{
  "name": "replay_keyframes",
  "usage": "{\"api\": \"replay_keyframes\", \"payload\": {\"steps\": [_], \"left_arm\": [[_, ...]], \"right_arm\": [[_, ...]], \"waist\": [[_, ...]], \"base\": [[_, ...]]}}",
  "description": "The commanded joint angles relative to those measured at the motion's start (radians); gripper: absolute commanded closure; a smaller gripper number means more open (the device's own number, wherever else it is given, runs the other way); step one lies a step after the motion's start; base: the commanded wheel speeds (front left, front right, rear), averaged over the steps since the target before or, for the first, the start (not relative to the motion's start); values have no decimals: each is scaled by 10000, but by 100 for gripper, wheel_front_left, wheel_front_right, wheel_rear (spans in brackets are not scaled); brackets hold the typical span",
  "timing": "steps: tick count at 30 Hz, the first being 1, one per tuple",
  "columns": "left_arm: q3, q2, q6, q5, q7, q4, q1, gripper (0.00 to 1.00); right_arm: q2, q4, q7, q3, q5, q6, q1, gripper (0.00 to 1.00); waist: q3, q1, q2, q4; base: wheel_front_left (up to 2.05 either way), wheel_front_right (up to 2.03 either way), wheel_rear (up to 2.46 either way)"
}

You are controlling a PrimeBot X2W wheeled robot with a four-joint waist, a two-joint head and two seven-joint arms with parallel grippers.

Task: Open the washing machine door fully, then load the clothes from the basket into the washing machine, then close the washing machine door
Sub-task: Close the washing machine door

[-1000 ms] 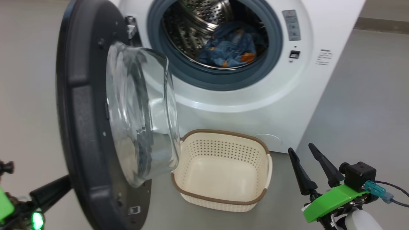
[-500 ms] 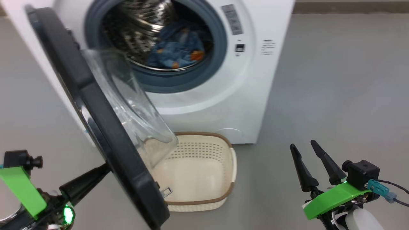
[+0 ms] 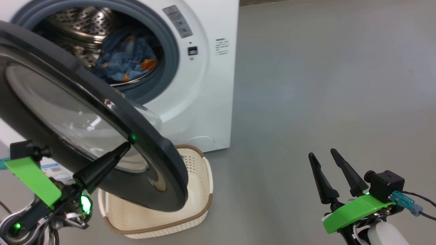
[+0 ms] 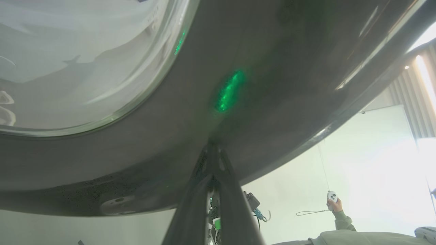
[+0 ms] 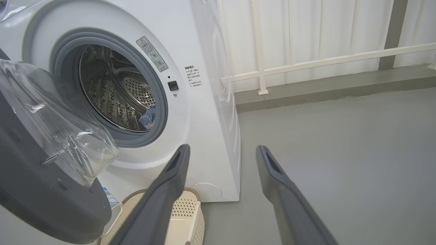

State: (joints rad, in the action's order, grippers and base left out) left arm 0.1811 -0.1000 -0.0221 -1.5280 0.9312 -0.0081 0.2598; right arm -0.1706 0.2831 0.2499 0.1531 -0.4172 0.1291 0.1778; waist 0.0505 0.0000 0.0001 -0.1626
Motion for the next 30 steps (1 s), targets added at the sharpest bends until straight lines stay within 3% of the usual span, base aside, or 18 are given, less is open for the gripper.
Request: {"api": "replay_keyframes", "payload": {"steps": [1,8,19,20,21,22,23,24,30], "left_arm": [[321,-175,-72,-4,-53,-198,480,100],[305,-120,-274,59,-207,137,739,100],[441,-217,-496,274,-375,-143,491,100],[468,-234,-521,358,-438,-201,414,92],[501,-248,-552,459,-524,-276,318,75],[528,-255,-582,601,-641,-353,218,48],[557,-298,-640,812,-789,-428,108,6],[572,-342,-718,1067,-966,-493,-9,0],[543,-302,-1058,2859,-2824,-890,-779,0]], "right_arm": [[-5,-282,119,198,12,16,101,0],[-4,-252,119,139,35,16,118,0],[-2,-239,119,166,32,16,9,0],[-11,-238,119,156,31,16,-5,0],[-18,-237,119,159,28,16,-12,0],[-31,-241,119,146,25,16,-20,0],[-40,-244,119,146,23,16,-23,0],[-50,-244,119,141,21,16,-24,0],[-94,-275,119,132,4,16,-22,0]], "waist": [[122,0,-1,-314],[121,0,-1,-305],[-52,0,-1,246],[-69,0,-1,297],[-77,0,-1,327],[-84,0,-1,376],[-91,0,-1,407],[-100,0,-1,440],[-89,0,-1,578]], "base": [[0,0,0],[0,0,0],[0,0,0],[0,0,0],[0,0,0],[0,0,0],[0,0,0],[0,0,0],[0,0,0]]}}
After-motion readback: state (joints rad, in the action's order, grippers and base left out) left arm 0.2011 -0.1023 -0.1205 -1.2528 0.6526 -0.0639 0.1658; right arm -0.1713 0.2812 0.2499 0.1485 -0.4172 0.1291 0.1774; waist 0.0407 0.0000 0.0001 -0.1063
